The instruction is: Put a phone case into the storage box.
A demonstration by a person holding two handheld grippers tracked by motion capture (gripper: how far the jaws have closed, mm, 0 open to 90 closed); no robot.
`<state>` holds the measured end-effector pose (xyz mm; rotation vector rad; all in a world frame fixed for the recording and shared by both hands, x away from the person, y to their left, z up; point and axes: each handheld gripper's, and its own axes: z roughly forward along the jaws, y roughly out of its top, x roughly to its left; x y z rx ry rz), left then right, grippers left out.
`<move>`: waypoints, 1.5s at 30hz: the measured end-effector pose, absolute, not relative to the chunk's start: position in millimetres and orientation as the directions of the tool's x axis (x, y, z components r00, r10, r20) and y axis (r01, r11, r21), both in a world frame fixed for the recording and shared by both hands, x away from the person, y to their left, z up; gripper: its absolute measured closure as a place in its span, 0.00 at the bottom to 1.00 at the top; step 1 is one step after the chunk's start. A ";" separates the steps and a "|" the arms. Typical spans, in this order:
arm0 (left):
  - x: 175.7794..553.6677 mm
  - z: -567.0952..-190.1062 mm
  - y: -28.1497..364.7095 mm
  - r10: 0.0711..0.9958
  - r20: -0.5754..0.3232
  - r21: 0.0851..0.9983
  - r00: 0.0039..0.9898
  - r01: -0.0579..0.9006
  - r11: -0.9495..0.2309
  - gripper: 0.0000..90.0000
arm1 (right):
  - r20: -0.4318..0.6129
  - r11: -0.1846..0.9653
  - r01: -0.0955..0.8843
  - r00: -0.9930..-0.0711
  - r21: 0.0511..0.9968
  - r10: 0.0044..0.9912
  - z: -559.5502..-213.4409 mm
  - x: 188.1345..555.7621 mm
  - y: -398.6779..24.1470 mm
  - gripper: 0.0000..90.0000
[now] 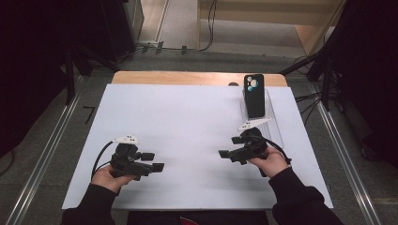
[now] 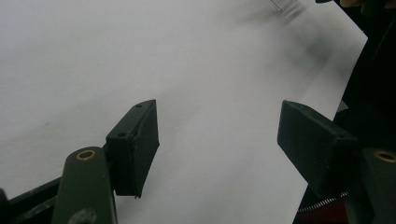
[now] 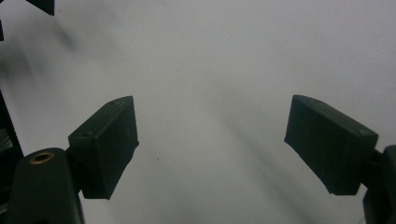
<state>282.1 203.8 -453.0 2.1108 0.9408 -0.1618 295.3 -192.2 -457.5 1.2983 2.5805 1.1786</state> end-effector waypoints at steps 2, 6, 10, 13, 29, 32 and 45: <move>282.0 -453.0 203.6 0.570 -0.404 0.621 0.715 0.672 -0.403 0.32 | 0.291 0.374 0.671 -0.663 0.640 0.690 -457.8 292.9 -195.1 0.17; 281.9 -453.3 203.2 0.571 -0.404 0.623 0.715 0.672 -0.401 0.32 | 0.275 0.385 0.665 -0.666 0.640 0.693 -458.3 286.7 -200.0 0.17; 281.8 -453.3 203.1 0.570 -0.404 0.622 0.715 0.672 -0.403 0.32 | 0.271 0.414 0.661 -0.682 0.626 0.679 -456.9 280.9 -203.6 0.17; 281.3 -453.3 202.7 0.571 -0.404 0.620 0.715 0.673 -0.403 0.32 | 0.281 0.419 0.667 -0.683 0.617 0.674 -458.4 277.3 -207.2 0.17; 278.8 -452.6 201.2 0.553 -0.411 0.626 0.725 0.665 -0.406 0.32 | 0.312 0.407 0.694 -0.665 0.593 0.679 -469.9 261.5 -230.5 0.17; 278.3 -452.7 201.0 0.553 -0.410 0.627 0.725 0.665 -0.407 0.32 | 0.287 0.417 0.686 -0.667 0.596 0.687 -470.7 258.8 -234.7 0.17; 271.4 -455.0 205.4 0.549 -0.388 0.637 0.740 0.646 -0.421 0.32 | 0.253 0.433 0.681 -0.666 0.591 0.702 -474.6 251.3 -248.9 0.18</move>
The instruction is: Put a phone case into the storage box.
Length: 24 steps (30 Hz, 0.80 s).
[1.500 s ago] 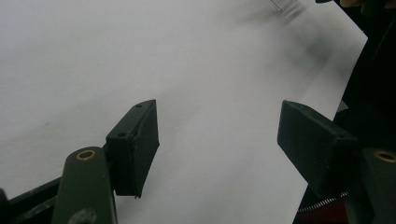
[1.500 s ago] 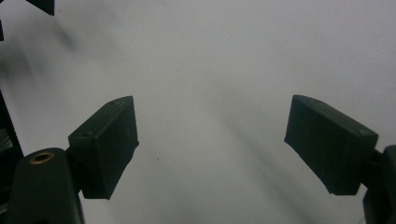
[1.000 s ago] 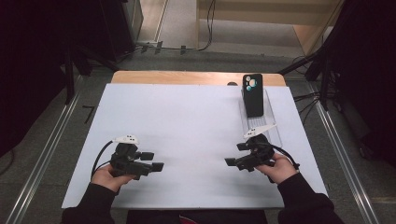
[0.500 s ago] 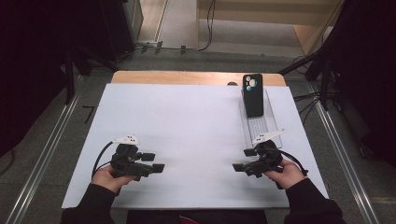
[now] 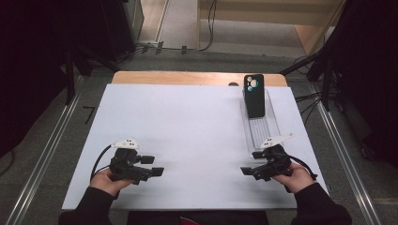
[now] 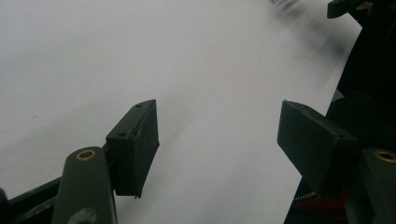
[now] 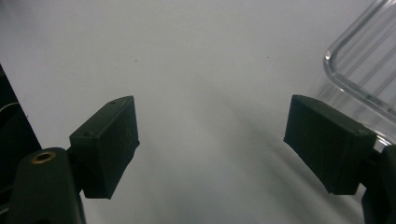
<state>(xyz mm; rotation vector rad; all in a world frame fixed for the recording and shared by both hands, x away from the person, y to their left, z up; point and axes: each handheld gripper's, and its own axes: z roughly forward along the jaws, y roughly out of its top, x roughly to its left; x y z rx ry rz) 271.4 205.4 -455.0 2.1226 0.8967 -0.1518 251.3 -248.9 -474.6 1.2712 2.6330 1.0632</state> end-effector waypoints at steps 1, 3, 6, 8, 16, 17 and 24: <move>271.2 -455.1 205.5 0.549 -0.389 0.637 0.740 0.646 -0.420 0.32 | 0.251 0.432 0.681 -0.665 0.592 0.703 -474.9 251.0 -250.1 0.18; 271.2 -456.0 205.6 0.549 -0.389 0.639 0.740 0.646 -0.418 0.32 | 0.258 0.424 0.687 -0.658 0.590 0.707 -475.5 250.3 -252.5 0.18; 272.6 -456.8 206.2 0.551 -0.387 0.634 0.739 0.647 -0.423 0.32 | 0.257 0.421 0.690 -0.654 0.589 0.712 -476.9 250.4 -255.1 0.18; 273.1 -457.1 206.7 0.554 -0.390 0.633 0.735 0.651 -0.419 0.32 | 0.255 0.425 0.690 -0.654 0.586 0.712 -477.5 250.2 -254.9 0.18; 273.5 -458.1 205.0 0.548 -0.399 0.629 0.736 0.654 -0.421 0.32 | 0.247 0.436 0.681 -0.665 0.588 0.705 -478.1 250.3 -253.6 0.18; 273.5 -458.0 204.9 0.547 -0.400 0.628 0.736 0.654 -0.421 0.32 | 0.247 0.434 0.680 -0.665 0.591 0.705 -478.1 250.2 -253.5 0.18; 273.2 -458.3 204.0 0.544 -0.402 0.626 0.737 0.655 -0.424 0.32 | 0.247 0.436 0.678 -0.667 0.592 0.703 -478.0 249.8 -253.0 0.18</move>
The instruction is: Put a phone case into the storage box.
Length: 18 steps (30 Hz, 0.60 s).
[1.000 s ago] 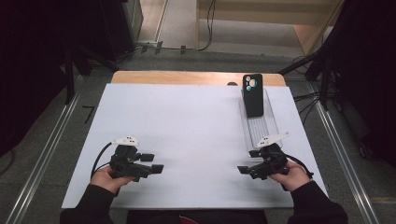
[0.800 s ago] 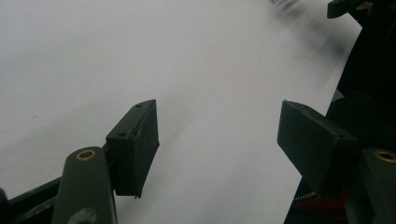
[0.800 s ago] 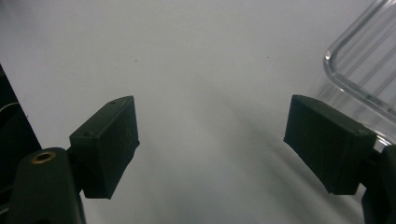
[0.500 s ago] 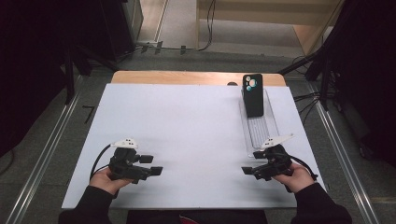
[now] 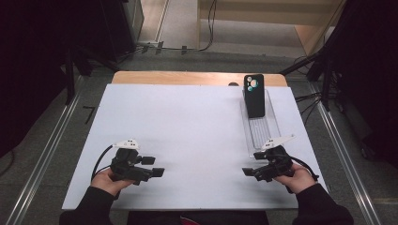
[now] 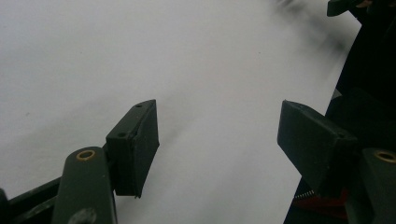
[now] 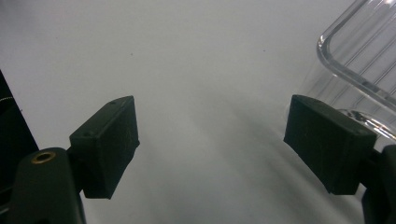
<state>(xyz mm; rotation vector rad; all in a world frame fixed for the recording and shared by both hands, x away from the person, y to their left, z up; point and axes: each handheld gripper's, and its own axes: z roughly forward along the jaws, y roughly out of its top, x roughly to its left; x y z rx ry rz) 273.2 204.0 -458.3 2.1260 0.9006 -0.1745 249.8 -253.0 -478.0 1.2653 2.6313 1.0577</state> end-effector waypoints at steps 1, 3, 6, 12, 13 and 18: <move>273.3 -458.4 204.1 0.543 -0.403 0.625 0.737 0.655 -0.424 0.32 | 0.246 0.438 0.677 -0.669 0.592 0.702 -478.0 249.8 -253.1 0.18; 273.2 -458.5 204.0 0.544 -0.402 0.625 0.736 0.655 -0.424 0.32 | 0.246 0.438 0.677 -0.669 0.591 0.701 -478.1 249.9 -253.1 0.18; 273.1 -458.5 203.8 0.543 -0.403 0.623 0.737 0.656 -0.427 0.32 | 0.247 0.442 0.676 -0.672 0.589 0.698 -478.0 249.7 -253.0 0.18; 273.1 -458.6 203.8 0.541 -0.404 0.623 0.737 0.655 -0.427 0.32 | 0.247 0.444 0.676 -0.673 0.588 0.697 -478.1 249.5 -252.7 0.18; 273.0 -458.6 203.7 0.542 -0.404 0.623 0.737 0.655 -0.427 0.32 | 0.248 0.445 0.676 -0.674 0.588 0.697 -478.0 249.5 -252.6 0.18; 272.9 -458.8 203.3 0.540 -0.401 0.622 0.740 0.653 -0.432 0.32 | 0.247 0.447 0.675 -0.675 0.587 0.696 -478.2 249.2 -252.1 0.18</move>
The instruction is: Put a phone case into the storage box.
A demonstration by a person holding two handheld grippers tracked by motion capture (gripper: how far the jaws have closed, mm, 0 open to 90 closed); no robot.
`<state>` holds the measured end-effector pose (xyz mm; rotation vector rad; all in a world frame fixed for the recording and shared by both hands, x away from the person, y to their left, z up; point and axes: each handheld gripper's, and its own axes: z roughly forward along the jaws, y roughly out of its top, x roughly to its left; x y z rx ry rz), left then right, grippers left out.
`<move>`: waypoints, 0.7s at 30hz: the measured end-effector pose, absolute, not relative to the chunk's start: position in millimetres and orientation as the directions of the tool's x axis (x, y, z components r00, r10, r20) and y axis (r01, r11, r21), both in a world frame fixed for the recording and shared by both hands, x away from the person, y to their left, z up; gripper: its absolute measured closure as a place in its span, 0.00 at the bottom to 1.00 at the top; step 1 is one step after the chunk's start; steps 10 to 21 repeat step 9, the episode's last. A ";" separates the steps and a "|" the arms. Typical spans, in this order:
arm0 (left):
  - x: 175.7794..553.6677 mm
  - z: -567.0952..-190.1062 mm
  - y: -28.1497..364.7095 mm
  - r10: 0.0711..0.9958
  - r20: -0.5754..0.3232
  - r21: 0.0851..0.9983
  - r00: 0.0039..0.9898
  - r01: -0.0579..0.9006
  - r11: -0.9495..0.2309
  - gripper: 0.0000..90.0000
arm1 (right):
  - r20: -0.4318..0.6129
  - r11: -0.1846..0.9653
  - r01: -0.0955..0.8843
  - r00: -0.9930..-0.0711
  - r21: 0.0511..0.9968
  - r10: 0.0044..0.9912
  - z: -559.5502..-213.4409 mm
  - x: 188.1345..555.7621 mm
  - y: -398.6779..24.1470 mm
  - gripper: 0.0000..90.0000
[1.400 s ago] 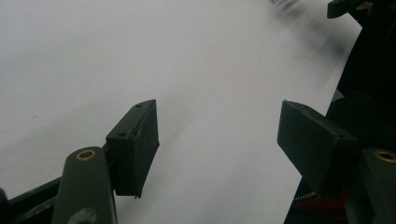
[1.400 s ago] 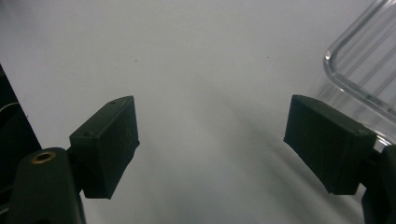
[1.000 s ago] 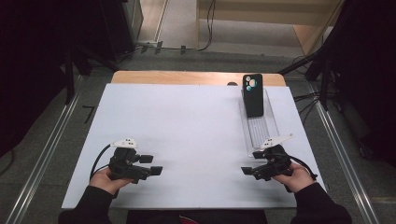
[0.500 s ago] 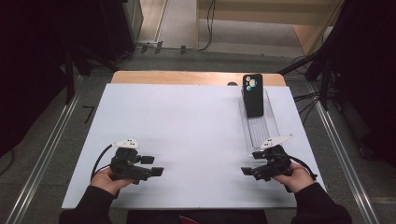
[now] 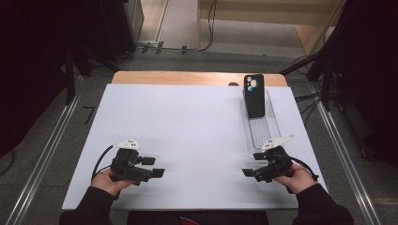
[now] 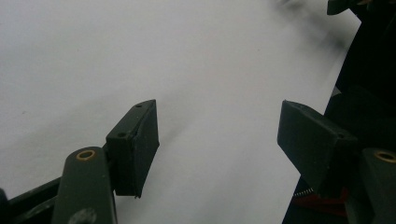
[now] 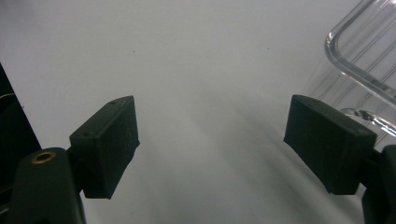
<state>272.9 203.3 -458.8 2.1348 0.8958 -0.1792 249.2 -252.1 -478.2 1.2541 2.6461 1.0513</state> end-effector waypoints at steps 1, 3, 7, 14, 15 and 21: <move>272.9 -458.9 203.2 0.540 -0.402 0.622 0.740 0.653 -0.432 0.32 | 0.247 0.447 0.675 -0.675 0.587 0.696 -478.2 249.1 -252.1 0.18; 273.0 -458.9 203.3 0.540 -0.402 0.621 0.740 0.654 -0.433 0.32 | 0.247 0.446 0.676 -0.674 0.587 0.696 -478.2 249.2 -252.2 0.18; 273.0 -458.9 203.4 0.540 -0.403 0.620 0.739 0.655 -0.433 0.32 | 0.246 0.447 0.675 -0.675 0.587 0.695 -478.3 249.2 -252.3 0.18; 273.3 -458.8 203.5 0.543 -0.403 0.617 0.737 0.657 -0.434 0.32 | 0.245 0.449 0.673 -0.677 0.587 0.694 -478.5 249.3 -252.3 0.18; 273.3 -458.8 203.5 0.543 -0.403 0.617 0.737 0.657 -0.434 0.32 | 0.245 0.449 0.673 -0.677 0.587 0.694 -478.5 249.3 -252.3 0.18; 273.3 -458.8 203.5 0.543 -0.403 0.617 0.737 0.657 -0.434 0.32 | 0.245 0.449 0.673 -0.677 0.587 0.694 -478.5 249.3 -252.3 0.18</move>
